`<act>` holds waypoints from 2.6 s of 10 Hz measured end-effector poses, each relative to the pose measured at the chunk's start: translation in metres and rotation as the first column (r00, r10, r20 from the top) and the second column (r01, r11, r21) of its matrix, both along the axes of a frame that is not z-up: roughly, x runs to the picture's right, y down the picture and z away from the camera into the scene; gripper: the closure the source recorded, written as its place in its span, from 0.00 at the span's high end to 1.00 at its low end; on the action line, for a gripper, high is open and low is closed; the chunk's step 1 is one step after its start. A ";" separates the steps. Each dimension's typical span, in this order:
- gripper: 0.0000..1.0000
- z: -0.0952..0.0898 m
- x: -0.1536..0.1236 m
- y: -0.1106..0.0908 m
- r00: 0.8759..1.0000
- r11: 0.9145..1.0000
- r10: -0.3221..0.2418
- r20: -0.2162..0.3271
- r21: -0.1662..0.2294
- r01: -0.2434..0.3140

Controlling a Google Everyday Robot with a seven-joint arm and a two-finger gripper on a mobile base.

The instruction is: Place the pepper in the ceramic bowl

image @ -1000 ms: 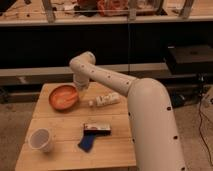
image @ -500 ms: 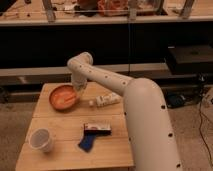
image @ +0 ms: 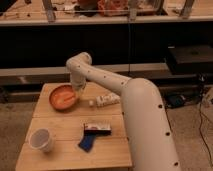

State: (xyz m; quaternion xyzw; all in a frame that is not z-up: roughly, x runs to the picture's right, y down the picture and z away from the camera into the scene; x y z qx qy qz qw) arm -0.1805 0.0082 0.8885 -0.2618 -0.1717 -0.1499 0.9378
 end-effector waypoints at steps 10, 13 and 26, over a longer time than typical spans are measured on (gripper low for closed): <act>0.01 0.005 -0.007 -0.002 1.000 1.000 0.016 -0.004 -0.002 -0.016; 0.01 0.007 -0.007 -0.002 1.000 1.000 0.021 -0.008 -0.004 -0.021; 0.01 0.009 -0.012 -0.003 1.000 1.000 0.028 -0.010 -0.004 -0.028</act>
